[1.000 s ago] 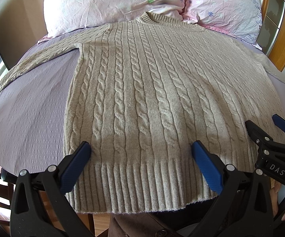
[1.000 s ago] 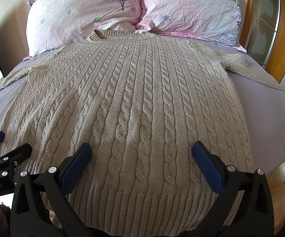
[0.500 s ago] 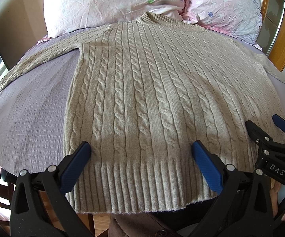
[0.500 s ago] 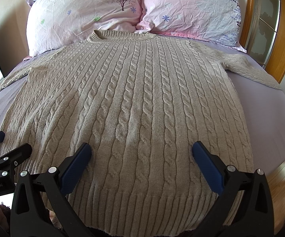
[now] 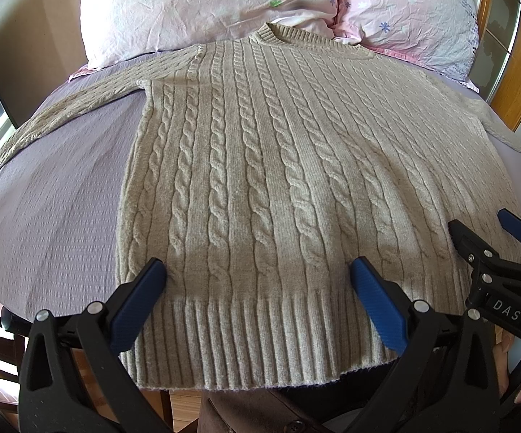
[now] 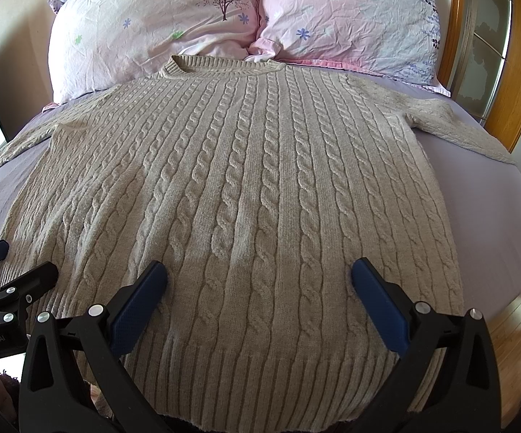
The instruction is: Fold small clothes
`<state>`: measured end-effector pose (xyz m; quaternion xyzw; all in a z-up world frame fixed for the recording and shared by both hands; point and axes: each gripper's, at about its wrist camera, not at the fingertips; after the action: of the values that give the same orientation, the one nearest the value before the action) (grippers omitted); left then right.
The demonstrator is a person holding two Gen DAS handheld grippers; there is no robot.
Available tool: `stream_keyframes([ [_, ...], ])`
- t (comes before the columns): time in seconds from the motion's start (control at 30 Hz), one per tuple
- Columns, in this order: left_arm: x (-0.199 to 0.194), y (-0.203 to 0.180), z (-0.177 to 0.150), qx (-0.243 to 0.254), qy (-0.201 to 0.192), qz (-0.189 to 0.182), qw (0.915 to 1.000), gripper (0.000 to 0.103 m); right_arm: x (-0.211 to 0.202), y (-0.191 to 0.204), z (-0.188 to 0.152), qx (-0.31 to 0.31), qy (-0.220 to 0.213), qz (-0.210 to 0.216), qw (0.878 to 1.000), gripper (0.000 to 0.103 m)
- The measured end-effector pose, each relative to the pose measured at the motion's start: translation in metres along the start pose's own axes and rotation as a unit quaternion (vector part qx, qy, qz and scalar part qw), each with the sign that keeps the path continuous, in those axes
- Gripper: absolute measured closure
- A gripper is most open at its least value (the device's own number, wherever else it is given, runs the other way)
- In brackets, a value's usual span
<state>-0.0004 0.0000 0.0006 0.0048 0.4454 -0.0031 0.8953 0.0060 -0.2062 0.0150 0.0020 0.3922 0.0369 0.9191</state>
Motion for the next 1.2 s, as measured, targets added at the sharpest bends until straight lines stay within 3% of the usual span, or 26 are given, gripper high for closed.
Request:
stream_keyframes([
  [0.27, 0.0, 0.0, 0.0, 0.0, -0.001, 0.0, 1.0, 0.002, 0.0, 0.0, 0.0, -0.001, -0.002, 0.001, 1.0, 0.001],
  [0.4, -0.001, 0.0, -0.002, 0.006, -0.014, 0.0, 0.9999, 0.002, 0.003, -0.009, 0.006, -0.019, -0.023, 0.031, 0.999, 0.001],
  [0.47, -0.004, 0.0, -0.003, 0.012, -0.024, -0.005, 0.9996, 0.002, 0.0, -0.029, 0.016, 0.001, -0.042, 0.029, 0.999, 0.001],
  [0.6, -0.005, 0.012, 0.002, 0.011, -0.03, -0.035, 0.9989, 0.002, -0.013, -0.125, 0.064, 0.103, -0.102, -0.009, 0.989, 0.001],
  [0.73, -0.002, 0.035, 0.021, -0.038, -0.058, -0.119, 0.9906, 0.002, -0.002, -0.251, 0.102, 0.255, -0.11, -0.051, 0.959, 0.002],
  [0.77, -0.001, 0.038, 0.024, -0.045, -0.064, -0.131, 0.9883, 0.002, 0.005, -0.285, 0.106, 0.3, -0.106, -0.059, 0.946, 0.013],
  [0.8, 0.001, 0.044, 0.029, -0.055, -0.073, -0.145, 0.9853, 0.002, 0.014, -0.314, 0.109, 0.338, -0.098, -0.065, 0.934, 0.032],
  [0.9, 0.004, 0.058, 0.042, -0.079, -0.1, -0.163, 0.9783, 0.002, 0.047, -0.399, 0.11, 0.455, -0.062, -0.087, 0.884, 0.052],
  [0.97, 0.004, 0.069, 0.052, -0.095, -0.12, -0.172, 0.9732, 0.002, 0.063, -0.428, 0.111, 0.484, -0.048, -0.104, 0.868, 0.06],
  [1.07, 0.004, 0.083, 0.066, -0.114, -0.143, -0.198, 0.9629, 0.002, 0.08, -0.458, 0.11, 0.508, -0.04, -0.131, 0.85, 0.062],
  [1.2, 0.003, 0.102, 0.079, -0.142, -0.164, -0.217, 0.9519, 0.002, 0.095, -0.475, 0.109, 0.532, -0.046, -0.145, 0.833, 0.067],
])
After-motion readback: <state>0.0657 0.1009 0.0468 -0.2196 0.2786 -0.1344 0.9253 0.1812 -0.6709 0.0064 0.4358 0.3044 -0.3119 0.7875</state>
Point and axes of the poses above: each gripper's, at about its wrist camera, not at the fingertips, and x roughly the way its jaws point, y to its left, z to its top, and after that the axes turned 4 degrees about -y, right-handed
